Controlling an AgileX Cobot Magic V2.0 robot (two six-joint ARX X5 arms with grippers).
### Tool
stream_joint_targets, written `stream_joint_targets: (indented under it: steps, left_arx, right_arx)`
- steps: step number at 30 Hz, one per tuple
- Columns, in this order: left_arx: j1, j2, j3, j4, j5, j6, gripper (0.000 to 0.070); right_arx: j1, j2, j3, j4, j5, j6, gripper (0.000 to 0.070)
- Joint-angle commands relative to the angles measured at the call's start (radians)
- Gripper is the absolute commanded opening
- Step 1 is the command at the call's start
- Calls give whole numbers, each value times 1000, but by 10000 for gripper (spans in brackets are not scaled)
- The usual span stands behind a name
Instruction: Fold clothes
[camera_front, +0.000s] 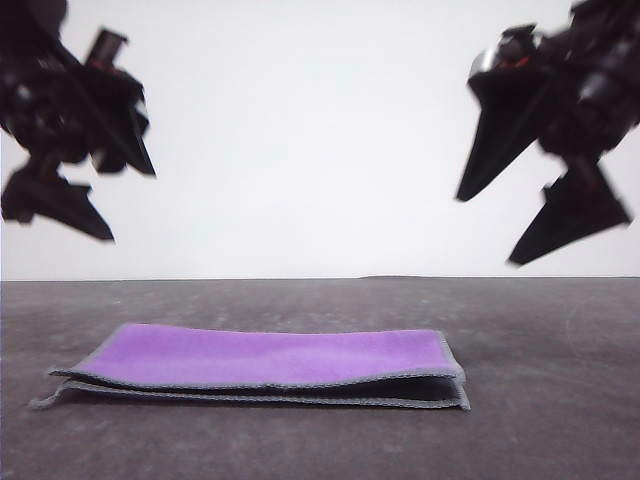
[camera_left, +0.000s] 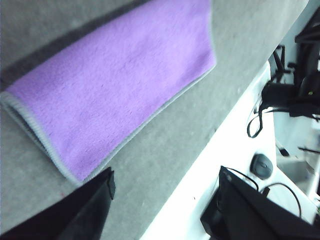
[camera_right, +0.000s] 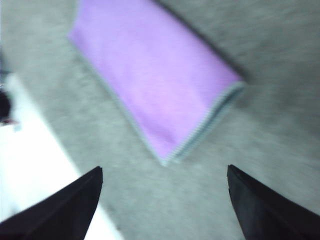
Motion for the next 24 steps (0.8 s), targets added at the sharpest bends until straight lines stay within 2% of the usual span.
stream_joint_targets:
  steps: [1,4,6,11,15,21,24]
  left_arx:
    - [11,-20,24,24,-11,-8,407]
    - [36,-85,24,76,-100,-83,407]
    - [51,-125,24,101,-183,-135,407]
    - [81,-230,22,104,-371,-230,408]
    - [83,-331,9,125,-389,-250,408]
    - [82,-513,-149,193,-384,-267,408]
    - [82,-598,-257,227,-358,-277,407]
  right_arx:
    - [-3,-46,16,-2,73,53,499]
    - [-8,-136,15,-12,228,103,499]
    - [-8,-186,15,-22,297,128,499]
    - [-8,-290,-16,-47,327,145,499]
    - [-8,-363,-114,-4,326,156,499]
    - [-7,-395,-330,211,250,258,499]
    - [-6,-391,-432,355,171,317,499]
